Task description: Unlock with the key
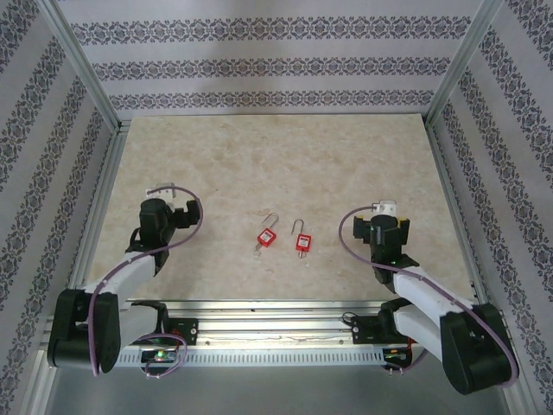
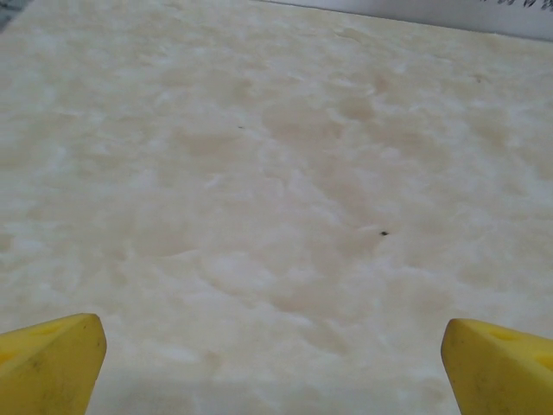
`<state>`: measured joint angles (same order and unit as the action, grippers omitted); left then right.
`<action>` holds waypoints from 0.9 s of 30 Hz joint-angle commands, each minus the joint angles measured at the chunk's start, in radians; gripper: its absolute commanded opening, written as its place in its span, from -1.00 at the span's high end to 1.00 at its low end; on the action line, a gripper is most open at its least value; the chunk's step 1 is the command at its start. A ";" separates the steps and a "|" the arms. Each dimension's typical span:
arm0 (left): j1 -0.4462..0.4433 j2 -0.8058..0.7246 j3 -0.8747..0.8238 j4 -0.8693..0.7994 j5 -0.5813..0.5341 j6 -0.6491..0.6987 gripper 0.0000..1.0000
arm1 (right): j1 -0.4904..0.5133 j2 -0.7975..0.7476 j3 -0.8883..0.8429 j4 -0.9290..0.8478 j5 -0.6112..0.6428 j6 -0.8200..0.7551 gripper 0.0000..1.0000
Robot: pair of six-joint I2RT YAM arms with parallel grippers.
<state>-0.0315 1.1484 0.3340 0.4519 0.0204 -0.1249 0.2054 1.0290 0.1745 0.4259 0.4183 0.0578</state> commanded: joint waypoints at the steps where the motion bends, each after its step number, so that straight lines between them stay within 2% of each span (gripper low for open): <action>1: 0.032 0.095 -0.037 0.335 0.009 0.144 -0.99 | -0.045 0.047 -0.065 0.473 -0.064 -0.087 -0.96; 5: 0.038 0.356 -0.069 0.667 0.091 0.153 -0.99 | -0.101 0.214 -0.089 0.736 -0.191 -0.078 -0.95; 7: 0.038 0.428 -0.010 0.608 0.113 0.160 -0.99 | -0.099 0.327 -0.052 0.794 -0.273 -0.103 -0.95; 9: 0.043 0.441 0.034 0.530 0.102 0.147 -0.99 | -0.063 0.446 0.005 0.809 -0.243 -0.144 -0.95; 11: 0.063 0.443 0.046 0.512 0.084 0.112 -0.99 | -0.095 0.560 0.051 0.878 -0.187 -0.084 -0.95; 12: 0.069 0.446 0.049 0.508 0.086 0.107 -0.99 | -0.111 0.547 0.079 0.823 -0.150 -0.051 -0.96; 14: 0.070 0.442 0.054 0.492 0.084 0.109 -0.99 | -0.172 0.468 0.195 0.474 -0.192 0.023 -0.96; 16: 0.070 0.439 0.056 0.484 0.083 0.110 -0.99 | -0.161 0.518 0.175 0.621 -0.177 0.007 -0.96; 17: 0.070 0.441 0.055 0.488 0.082 0.110 -0.99 | -0.160 0.513 0.146 0.638 -0.181 0.004 -0.96; 19: 0.070 0.441 0.055 0.487 0.082 0.109 -0.99 | -0.157 0.490 0.163 0.554 -0.154 0.011 -0.96; 21: 0.070 0.442 0.054 0.492 0.082 0.109 -0.99 | -0.149 0.510 0.159 0.605 -0.142 0.004 -0.96; 27: 0.070 0.441 0.054 0.492 0.084 0.109 -0.99 | -0.161 0.509 0.164 0.592 -0.159 0.013 -0.96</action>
<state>0.0284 1.5970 0.3801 0.9062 0.0971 -0.0074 0.0483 1.5345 0.3344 1.0130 0.2554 0.0498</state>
